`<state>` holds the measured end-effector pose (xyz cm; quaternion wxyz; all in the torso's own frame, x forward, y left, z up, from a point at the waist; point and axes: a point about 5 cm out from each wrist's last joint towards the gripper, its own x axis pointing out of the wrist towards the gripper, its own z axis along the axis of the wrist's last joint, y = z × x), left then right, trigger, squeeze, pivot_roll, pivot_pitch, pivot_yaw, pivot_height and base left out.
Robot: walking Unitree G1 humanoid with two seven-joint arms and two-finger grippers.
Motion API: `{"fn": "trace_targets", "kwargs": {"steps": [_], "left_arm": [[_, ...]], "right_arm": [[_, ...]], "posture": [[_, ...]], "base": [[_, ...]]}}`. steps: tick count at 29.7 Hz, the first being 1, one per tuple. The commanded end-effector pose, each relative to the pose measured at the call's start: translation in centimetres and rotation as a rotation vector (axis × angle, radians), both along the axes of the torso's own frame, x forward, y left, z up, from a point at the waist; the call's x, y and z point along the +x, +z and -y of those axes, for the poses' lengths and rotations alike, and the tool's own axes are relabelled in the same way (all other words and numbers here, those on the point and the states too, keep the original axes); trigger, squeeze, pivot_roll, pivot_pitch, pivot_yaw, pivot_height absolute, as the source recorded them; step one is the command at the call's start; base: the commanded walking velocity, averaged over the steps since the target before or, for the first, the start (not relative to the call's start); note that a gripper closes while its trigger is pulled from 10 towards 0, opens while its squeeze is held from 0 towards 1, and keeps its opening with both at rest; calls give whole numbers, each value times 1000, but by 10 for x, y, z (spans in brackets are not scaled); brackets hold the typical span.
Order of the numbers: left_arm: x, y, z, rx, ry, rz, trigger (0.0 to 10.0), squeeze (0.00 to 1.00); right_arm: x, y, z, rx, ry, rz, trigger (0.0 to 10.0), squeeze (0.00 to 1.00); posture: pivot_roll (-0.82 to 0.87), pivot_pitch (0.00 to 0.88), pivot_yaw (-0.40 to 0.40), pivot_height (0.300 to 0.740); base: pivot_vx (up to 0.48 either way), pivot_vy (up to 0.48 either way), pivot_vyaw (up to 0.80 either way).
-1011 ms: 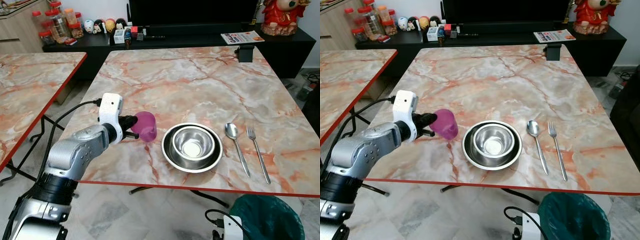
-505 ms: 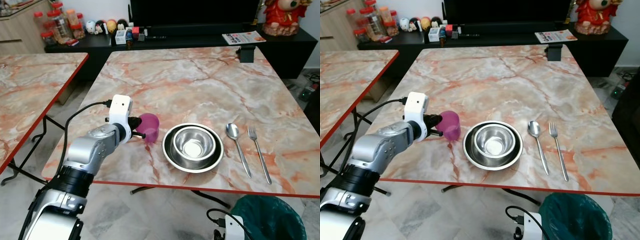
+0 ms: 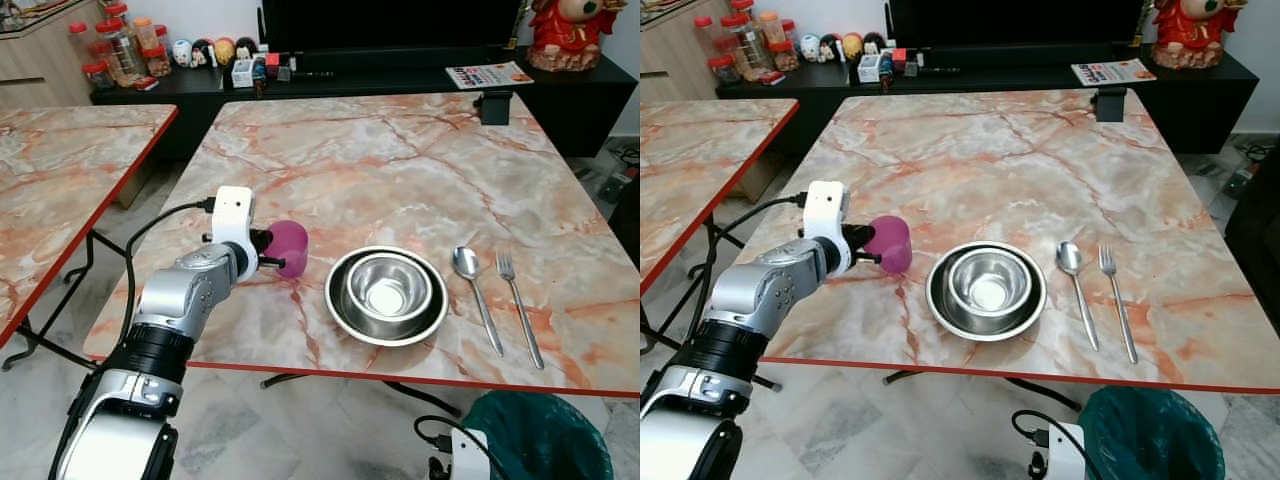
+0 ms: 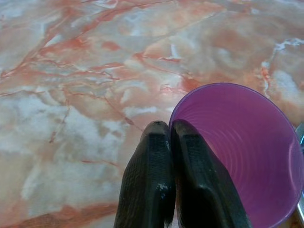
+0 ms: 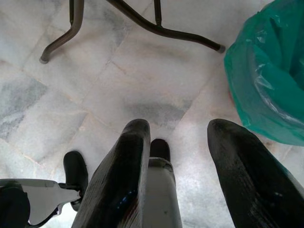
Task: Setting the table
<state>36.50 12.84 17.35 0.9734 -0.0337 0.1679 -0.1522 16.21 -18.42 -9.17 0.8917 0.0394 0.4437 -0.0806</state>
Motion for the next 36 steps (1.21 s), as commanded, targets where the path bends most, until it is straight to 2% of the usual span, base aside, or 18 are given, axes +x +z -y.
{"fn": "trace_targets", "kwargs": {"steps": [1, 9, 21, 23, 24, 25, 26, 27, 28, 29, 30, 31, 32, 36], "left_arm": [[1, 4, -1, 2, 0, 1, 10000, 0], [0, 0, 3, 0, -25, -19, 10000, 0], [0, -2, 0, 15, -18, -31, 10000, 0], [0, -2, 0, 20, -21, -30, 10000, 35], [0, -2, 0, 22, -25, -28, 10000, 400], [-1, -2, 0, 21, -26, -27, 10000, 400], [-1, -2, 1, 20, -27, -27, 10000, 471], [-1, -2, 1, 20, -29, -26, 10000, 573], [-1, -2, 1, 21, -29, -26, 10000, 784], [-1, -2, 1, 21, -30, -27, 10000, 784], [-1, -2, 2, 21, -34, -26, 10000, 875], [-1, -2, 2, 21, -34, -26, 10000, 875], [-1, -2, 2, 22, -36, -26, 10000, 1000], [-2, -2, 2, 29, -44, -24, 10000, 1000]], "right_arm": [[-3, -1, -1, 4, -18, -6, 10000, 0], [-4, -2, -2, 5, -22, -7, 10000, 0], [-3, -2, -3, 9, -21, -6, 10000, 0], [-3, -2, -3, 9, -21, -7, 10000, 0], [-4, -2, -3, 9, -20, -8, 10000, 0], [-4, -2, -3, 8, -20, -8, 10000, 0], [-4, -2, -3, 9, -20, -8, 10000, 0], [-4, -2, -3, 9, -21, -8, 10000, 0], [-4, -2, -3, 9, -20, -9, 10000, 0], [-4, -2, -3, 9, -19, -9, 10000, 0], [-4, -2, -3, 9, -19, -9, 10000, 0], [-4, -2, -3, 9, -19, -9, 10000, 0], [-4, -2, -3, 9, -19, -8, 10000, 0], [-4, -2, -3, 10, -20, -9, 10000, 0]], "posture": [[16, 33, 81, 740], [14, 33, 81, 740], [18, 35, 82, 740], [18, 35, 82, 740], [19, 35, 81, 740], [19, 35, 81, 740], [19, 35, 81, 740], [19, 35, 81, 740], [19, 36, 82, 740], [19, 36, 82, 740], [19, 36, 82, 740], [19, 36, 82, 740], [19, 36, 82, 740], [20, 37, 82, 740]], "base": [[0, 0, 0], [0, 0, 0], [0, 0, 0], [0, 0, 0], [0, 0, 0], [0, 0, 0], [0, 0, 0], [0, 0, 0], [0, 0, 0], [0, 0, 0], [0, 0, 0], [0, 0, 0], [0, 0, 0], [0, 0, 0]]}}
